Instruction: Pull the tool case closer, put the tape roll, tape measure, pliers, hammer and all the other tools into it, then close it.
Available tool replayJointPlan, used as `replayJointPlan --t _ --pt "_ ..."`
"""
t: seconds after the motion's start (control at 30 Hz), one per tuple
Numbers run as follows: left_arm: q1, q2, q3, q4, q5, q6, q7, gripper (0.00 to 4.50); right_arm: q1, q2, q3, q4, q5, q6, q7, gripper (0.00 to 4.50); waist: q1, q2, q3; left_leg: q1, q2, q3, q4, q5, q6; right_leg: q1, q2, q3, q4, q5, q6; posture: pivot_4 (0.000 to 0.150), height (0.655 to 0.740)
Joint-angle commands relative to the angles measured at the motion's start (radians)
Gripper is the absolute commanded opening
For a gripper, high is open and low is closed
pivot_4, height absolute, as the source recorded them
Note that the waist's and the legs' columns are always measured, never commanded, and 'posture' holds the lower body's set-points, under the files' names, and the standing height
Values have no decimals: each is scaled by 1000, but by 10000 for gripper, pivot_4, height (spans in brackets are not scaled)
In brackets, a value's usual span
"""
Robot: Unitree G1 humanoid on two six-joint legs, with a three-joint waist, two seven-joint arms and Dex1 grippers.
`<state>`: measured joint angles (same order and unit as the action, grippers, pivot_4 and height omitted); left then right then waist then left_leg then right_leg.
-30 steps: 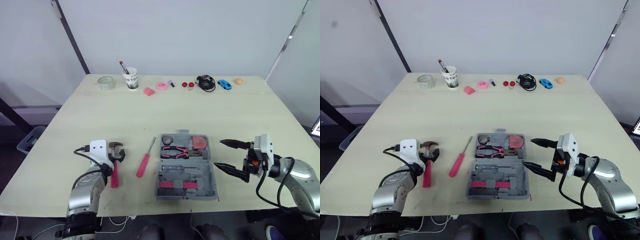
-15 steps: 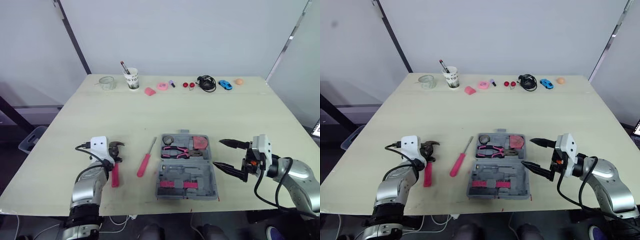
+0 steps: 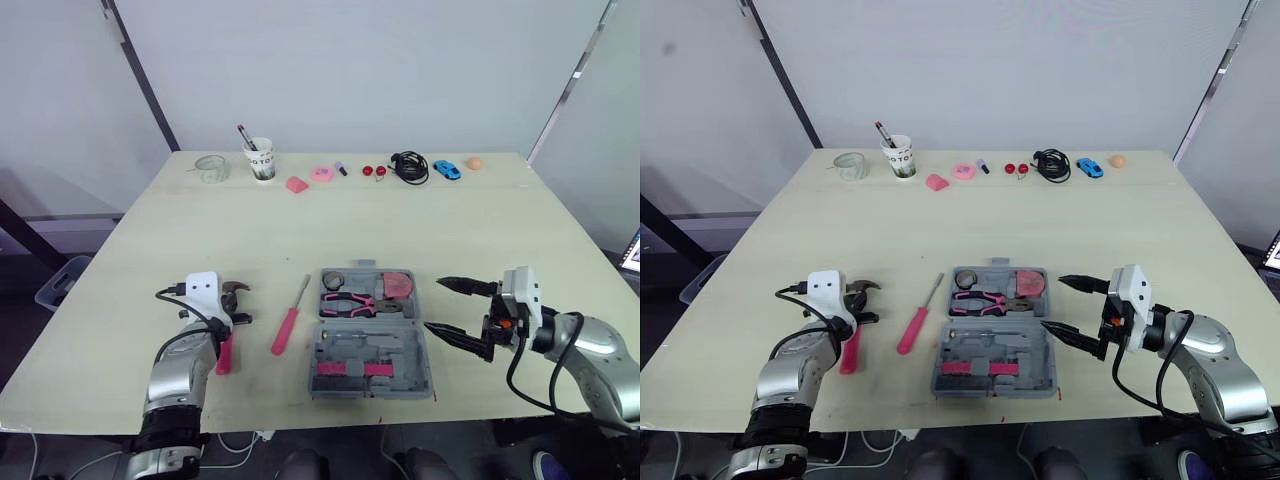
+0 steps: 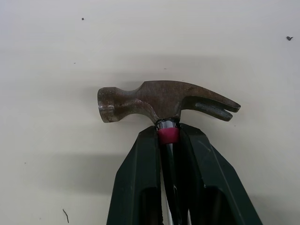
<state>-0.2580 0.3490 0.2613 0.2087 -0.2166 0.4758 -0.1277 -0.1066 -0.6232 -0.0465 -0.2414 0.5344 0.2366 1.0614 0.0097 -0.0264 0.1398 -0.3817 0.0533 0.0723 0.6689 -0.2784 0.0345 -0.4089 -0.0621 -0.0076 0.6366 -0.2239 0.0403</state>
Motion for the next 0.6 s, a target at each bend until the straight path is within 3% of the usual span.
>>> replayJointPlan --t 0.03,0.47,0.6 --pt "34 45 -13 -17 27 -17 -42 1389 -13 -21 -12 -51 45 17 37 45000 -3 0 0 0 0 0 0 0 0 0 0 0 0 0 0 1500 7400" --pt "120 180 -32 -127 -9 -2 -237 1380 -3 -33 -9 -68 73 30 114 45000 -20 -2 1 -2 1 0 0 0 0 -1 -1 0 -2 0 0 1500 7400" --pt "194 315 -84 -186 -15 -120 -496 1380 14 -34 -7 -54 53 7 126 45000 -19 -4 2 -2 2 0 -1 0 0 -1 -2 0 -3 0 0 1500 7400"
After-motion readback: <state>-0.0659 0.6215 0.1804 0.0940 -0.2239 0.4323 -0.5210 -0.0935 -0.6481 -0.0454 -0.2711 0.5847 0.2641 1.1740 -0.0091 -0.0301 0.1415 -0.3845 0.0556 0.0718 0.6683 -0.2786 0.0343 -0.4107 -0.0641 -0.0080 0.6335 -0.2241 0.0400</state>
